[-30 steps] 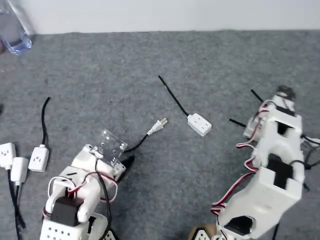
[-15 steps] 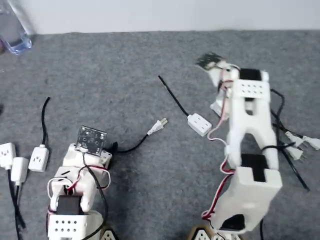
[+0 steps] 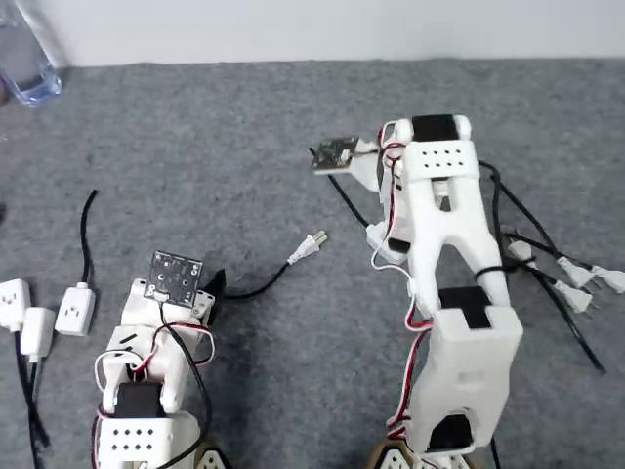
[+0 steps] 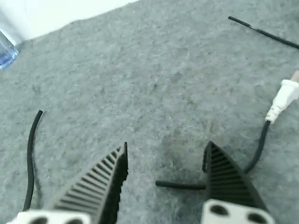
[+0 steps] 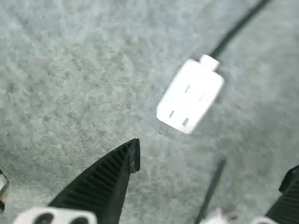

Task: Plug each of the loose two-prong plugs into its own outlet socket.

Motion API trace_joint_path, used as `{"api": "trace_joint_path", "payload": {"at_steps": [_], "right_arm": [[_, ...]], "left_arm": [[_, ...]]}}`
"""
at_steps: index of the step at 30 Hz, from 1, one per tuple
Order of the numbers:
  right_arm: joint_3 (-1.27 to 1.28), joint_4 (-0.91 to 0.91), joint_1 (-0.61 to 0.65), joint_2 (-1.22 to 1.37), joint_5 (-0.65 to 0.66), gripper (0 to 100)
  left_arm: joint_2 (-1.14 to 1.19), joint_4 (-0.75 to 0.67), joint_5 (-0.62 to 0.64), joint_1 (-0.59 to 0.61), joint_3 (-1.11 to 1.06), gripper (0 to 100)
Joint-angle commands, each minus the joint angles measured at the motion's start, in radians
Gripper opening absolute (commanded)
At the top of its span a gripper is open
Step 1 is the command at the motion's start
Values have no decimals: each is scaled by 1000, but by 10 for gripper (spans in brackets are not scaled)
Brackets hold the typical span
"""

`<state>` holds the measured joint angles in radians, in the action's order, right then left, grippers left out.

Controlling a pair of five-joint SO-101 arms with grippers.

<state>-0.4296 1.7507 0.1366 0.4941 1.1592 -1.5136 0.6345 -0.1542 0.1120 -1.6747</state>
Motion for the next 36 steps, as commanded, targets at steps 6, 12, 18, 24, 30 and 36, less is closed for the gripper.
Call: {"api": "trace_joint_path", "payload": {"at_steps": [6, 12, 18, 24, 30, 36], "right_arm": [[-49, 33, 10, 87, 18, 460], [-49, -24, 18, 125, 0, 460], [-52, -134, 27, 216, -63, 460], [-54, -239, 7, 216, -61, 460], [-54, -240, 7, 231, -66, 404], [-54, -248, -21, 236, -66, 102]], "left_arm": [[-12, -15, 8, 288, -15, 248], [-12, 14, -104, 344, -15, 247], [-12, 17, -107, 331, -15, 247], [-12, 17, -107, 331, -15, 247], [-12, 17, -107, 331, -15, 247], [-12, 17, -107, 330, -15, 247]]}}
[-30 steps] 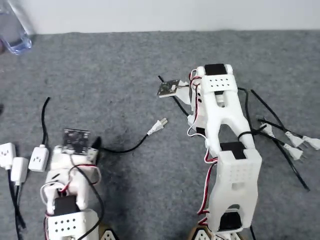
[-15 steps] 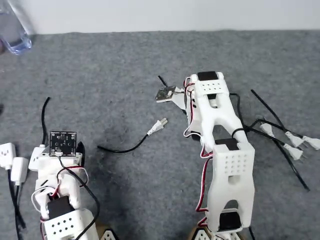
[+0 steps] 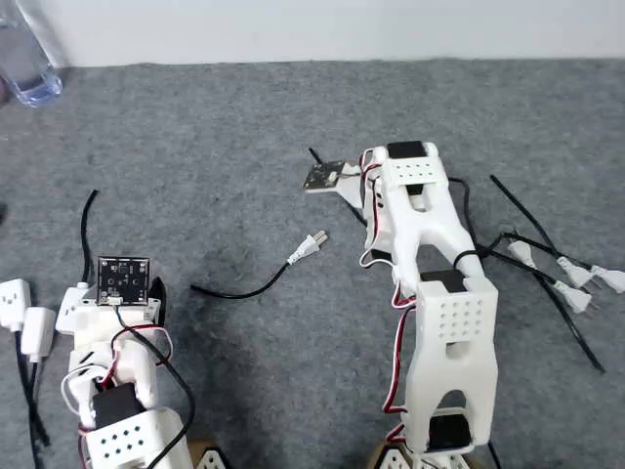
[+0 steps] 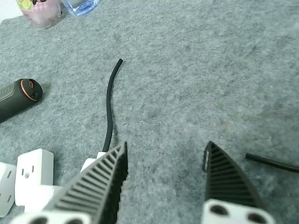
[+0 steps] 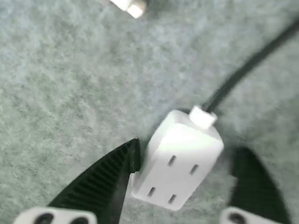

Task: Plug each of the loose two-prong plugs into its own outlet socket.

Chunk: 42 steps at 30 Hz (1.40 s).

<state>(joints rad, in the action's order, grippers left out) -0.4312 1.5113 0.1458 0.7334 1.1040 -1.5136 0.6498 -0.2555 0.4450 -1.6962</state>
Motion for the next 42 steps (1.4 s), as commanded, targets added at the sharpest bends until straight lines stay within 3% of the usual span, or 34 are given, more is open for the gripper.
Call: {"api": "trace_joint_path", "payload": {"at_steps": [1, 3, 18, 32, 42], "right_arm": [[-52, -8, -36, -4, -11, 63], [-52, -8, -42, -4, -8, 4], [-52, 8, -54, -128, -11, 9], [-41, 285, 84, -544, 15, 8], [470, 282, 283, -782, 118, 8]], "left_arm": [[-12, 2, -6, -3, 7, 247], [-12, 2, -6, -3, 7, 247], [-12, 2, -6, -3, 7, 247], [-12, 0, -6, -3, 7, 247], [-12, -2, -6, 5, 7, 247]]}}
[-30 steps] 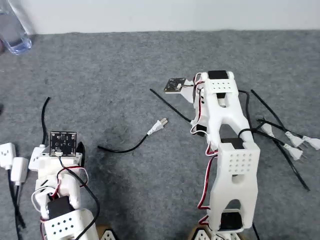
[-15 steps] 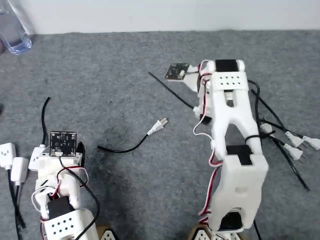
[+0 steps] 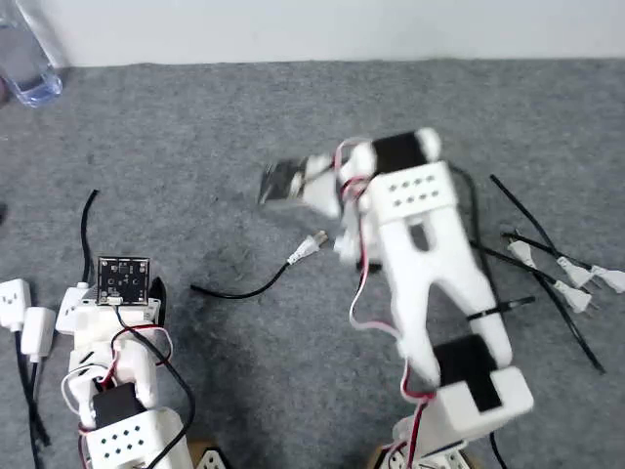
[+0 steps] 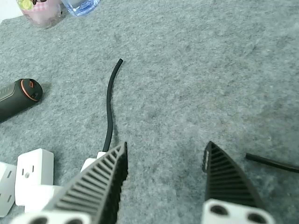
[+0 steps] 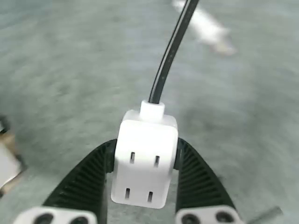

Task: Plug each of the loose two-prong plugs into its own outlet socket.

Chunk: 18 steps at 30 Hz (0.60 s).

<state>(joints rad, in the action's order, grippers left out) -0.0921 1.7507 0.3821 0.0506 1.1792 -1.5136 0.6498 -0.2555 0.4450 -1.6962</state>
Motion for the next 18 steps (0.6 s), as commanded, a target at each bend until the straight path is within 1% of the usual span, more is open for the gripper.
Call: {"api": "trace_joint_path", "payload": {"at_steps": [1, 3, 5, 10, 14, 18], "right_arm": [[184, 41, 65, -122, 57, 8], [284, 13, 104, -165, 77, 8], [374, -53, 148, -202, 78, 8], [551, -302, 211, -229, 77, 8], [598, -429, 228, -228, 77, 8], [595, -509, 223, -228, 77, 8]], "left_arm": [[-12, -2, -6, 5, 8, 247], [-12, -2, -6, 6, 12, 247], [-12, -3, -5, 29, 15, 247], [-12, 0, 2, 80, 36, 247], [-12, -2, 34, 80, 38, 247], [-12, -2, 35, 80, 38, 247]]}}
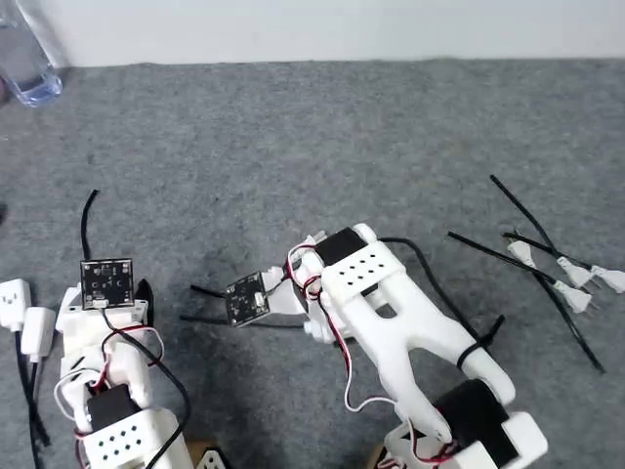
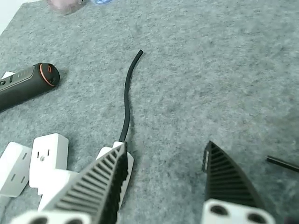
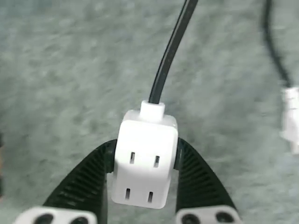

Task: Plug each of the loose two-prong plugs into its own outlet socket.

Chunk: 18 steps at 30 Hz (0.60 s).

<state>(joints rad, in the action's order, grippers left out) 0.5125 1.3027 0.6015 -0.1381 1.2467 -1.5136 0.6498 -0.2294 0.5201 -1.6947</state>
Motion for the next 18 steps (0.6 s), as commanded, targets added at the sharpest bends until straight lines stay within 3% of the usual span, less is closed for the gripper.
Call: {"api": "trace_joint_path", "payload": {"at_steps": [1, 8, 18], "right_arm": [[-9, -79, 4, -38, 9, 8], [-15, -162, 16, 85, 8, 8], [-176, -202, 25, 291, -132, 8]], "left_arm": [[-12, -2, 9, 5, 36, 247], [-12, -2, 9, 2, 35, 247], [-12, -2, 9, 0, 33, 247]]}}
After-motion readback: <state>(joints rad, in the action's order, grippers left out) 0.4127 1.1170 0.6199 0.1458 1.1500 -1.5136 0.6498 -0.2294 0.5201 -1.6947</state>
